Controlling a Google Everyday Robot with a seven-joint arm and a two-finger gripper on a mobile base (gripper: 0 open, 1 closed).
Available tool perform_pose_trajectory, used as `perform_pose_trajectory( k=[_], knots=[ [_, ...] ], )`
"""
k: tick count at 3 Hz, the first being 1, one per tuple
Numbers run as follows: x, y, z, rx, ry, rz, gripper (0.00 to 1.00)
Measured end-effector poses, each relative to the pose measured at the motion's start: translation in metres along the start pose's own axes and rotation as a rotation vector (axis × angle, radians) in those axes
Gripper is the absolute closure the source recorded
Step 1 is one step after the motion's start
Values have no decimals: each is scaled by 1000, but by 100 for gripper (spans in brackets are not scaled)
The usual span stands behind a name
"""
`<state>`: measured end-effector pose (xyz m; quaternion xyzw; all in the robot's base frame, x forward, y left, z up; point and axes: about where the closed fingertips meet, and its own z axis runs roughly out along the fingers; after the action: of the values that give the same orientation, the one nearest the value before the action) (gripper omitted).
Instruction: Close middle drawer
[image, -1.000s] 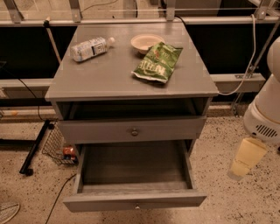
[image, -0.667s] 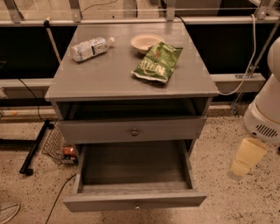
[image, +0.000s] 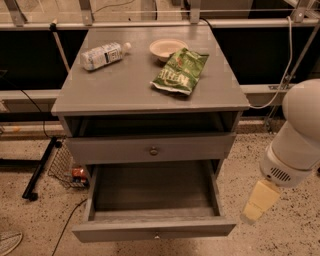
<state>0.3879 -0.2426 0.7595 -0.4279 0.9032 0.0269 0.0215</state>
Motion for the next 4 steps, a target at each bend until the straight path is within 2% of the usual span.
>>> perform_pose_trajectory(
  k=[1, 2, 3, 4],
  knots=[
    [2, 15, 50, -47, -49, 95, 0],
    [1, 20, 78, -65, -94, 156, 0],
    [-8, 31, 118, -118, -138, 205, 0],
    [-8, 31, 118, -118, -138, 205, 0]
  ],
)
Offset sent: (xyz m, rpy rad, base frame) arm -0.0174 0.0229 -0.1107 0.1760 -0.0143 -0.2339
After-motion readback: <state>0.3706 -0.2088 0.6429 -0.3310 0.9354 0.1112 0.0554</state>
